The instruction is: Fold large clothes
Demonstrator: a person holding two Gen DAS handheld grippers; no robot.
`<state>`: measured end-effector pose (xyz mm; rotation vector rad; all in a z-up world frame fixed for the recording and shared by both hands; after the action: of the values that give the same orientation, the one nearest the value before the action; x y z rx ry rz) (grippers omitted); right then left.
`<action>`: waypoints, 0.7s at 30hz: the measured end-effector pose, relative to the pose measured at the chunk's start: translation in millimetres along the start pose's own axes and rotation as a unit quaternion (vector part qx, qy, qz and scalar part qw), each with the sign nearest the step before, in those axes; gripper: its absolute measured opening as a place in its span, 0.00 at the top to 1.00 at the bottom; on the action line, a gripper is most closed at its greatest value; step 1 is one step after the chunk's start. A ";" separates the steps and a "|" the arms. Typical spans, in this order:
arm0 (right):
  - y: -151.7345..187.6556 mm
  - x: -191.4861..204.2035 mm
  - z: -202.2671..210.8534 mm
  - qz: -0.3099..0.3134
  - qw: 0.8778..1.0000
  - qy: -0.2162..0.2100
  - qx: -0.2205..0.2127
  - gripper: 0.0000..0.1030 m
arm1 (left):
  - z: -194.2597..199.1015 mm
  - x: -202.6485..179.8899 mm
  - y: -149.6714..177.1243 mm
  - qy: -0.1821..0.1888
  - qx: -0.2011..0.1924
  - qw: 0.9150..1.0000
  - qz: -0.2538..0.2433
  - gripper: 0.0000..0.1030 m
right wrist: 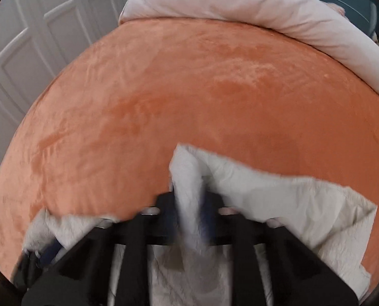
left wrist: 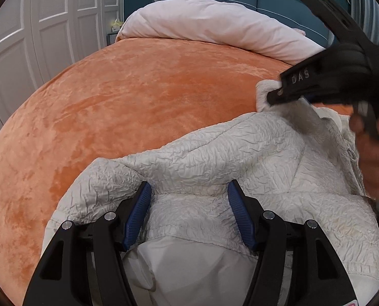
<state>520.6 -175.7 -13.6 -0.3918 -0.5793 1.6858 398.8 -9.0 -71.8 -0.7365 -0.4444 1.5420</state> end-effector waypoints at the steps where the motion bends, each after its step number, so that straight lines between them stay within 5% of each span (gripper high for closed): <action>1: -4.6 -16.9 11.1 -0.058 0.997 -0.042 -0.029 0.93 | 0.0 0.4 0.0 0.001 -0.001 1.000 0.001 0.42; 6: 15.8 -56.0 -1.0 -0.167 0.978 -0.117 -0.052 0.93 | -0.6 0.0 1.7 0.002 -0.004 1.000 0.000 0.41; 8: 17.2 -74.4 25.5 -0.236 0.953 -0.152 -0.115 0.94 | -1.0 1.4 1.9 0.003 -0.004 1.000 0.002 0.41; 10: 19.2 -113.3 72.7 -0.288 0.928 -0.109 -0.209 0.93 | -2.2 2.2 1.7 0.003 -0.003 1.000 0.003 0.41; 11: 21.7 -138.9 92.7 -0.319 0.911 -0.125 -0.230 0.93 | -2.2 1.8 1.6 0.001 -0.003 1.000 0.001 0.41; 12: 24.0 -159.0 108.3 -0.324 0.910 -0.128 -0.225 0.93 | -2.4 1.3 1.8 0.001 -0.002 1.000 0.001 0.41; 16: 50.8 -168.1 146.4 -0.172 0.973 -0.017 -0.150 0.83 | -2.9 0.1 0.3 -0.003 0.002 1.000 -0.002 0.41; 21: 120.5 -155.1 127.1 -0.093 0.994 0.000 -0.058 0.82 | 24.3 -9.6 -14.1 -0.003 -0.013 1.000 -0.003 0.41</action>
<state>382.7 -362.9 11.8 -0.4076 -0.6948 1.4793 392.4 -13.3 -43.1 -0.7495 -0.4709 1.5364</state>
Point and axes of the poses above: each gripper's, at about its wrist camera, not at the fingertips, and z roughly against the way its jaws point, x to its left, y to its underside, the point moved 4 cm from there along -z, roughly the way its jaws point, and after that the axes turned 10 degrees about z, right-handed, at the moved point
